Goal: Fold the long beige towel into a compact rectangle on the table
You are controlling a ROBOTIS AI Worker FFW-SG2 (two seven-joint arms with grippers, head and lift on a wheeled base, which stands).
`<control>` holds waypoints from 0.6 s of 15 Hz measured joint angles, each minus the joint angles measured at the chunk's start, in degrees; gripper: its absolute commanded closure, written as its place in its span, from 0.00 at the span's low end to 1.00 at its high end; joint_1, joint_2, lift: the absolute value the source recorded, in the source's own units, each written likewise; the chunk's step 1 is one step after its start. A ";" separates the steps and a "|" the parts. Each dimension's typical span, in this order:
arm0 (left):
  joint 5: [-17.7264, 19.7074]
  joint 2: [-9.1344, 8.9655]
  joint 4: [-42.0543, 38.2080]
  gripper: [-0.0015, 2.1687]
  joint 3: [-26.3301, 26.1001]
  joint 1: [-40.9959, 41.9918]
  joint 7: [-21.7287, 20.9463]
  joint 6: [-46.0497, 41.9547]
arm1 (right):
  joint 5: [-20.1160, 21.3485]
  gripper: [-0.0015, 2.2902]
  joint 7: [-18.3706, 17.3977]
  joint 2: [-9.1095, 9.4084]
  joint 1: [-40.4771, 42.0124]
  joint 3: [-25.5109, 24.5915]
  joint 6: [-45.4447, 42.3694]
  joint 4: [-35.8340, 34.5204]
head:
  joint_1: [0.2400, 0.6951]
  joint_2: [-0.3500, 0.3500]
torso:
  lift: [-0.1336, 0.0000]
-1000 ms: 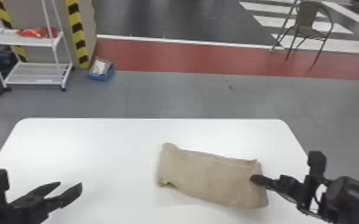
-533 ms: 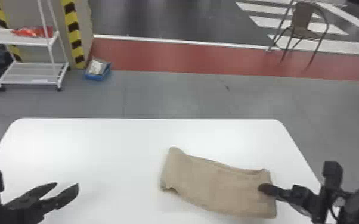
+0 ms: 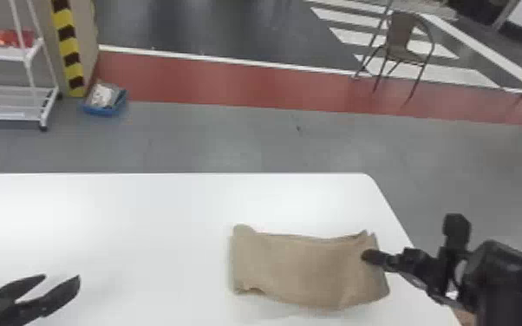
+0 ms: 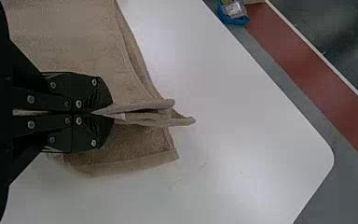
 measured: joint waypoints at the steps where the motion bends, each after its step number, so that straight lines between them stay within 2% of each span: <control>1: -0.05 -0.05 0.00 0.09 -0.19 0.03 0.05 0.00 | 0.24 0.61 -0.22 0.14 -1.76 0.59 -1.03 1.68 | 1.00 0.10 | 1.00; 5: -0.14 -0.06 0.00 0.09 -0.31 0.13 0.27 0.00 | 0.20 0.61 -1.67 1.67 -6.92 3.97 -11.52 9.40 | 1.00 0.17 | 1.00; 8: -0.19 -0.04 0.02 0.09 -0.32 0.14 0.62 0.00 | 0.17 0.61 -2.82 2.04 -9.97 5.42 -18.76 15.20 | 1.00 0.19 | 1.00; 9: -0.22 -0.04 0.18 0.09 -0.35 0.08 0.75 0.00 | 0.16 0.56 -2.81 2.04 -10.78 5.56 -20.33 16.71 | 1.00 0.21 | 1.00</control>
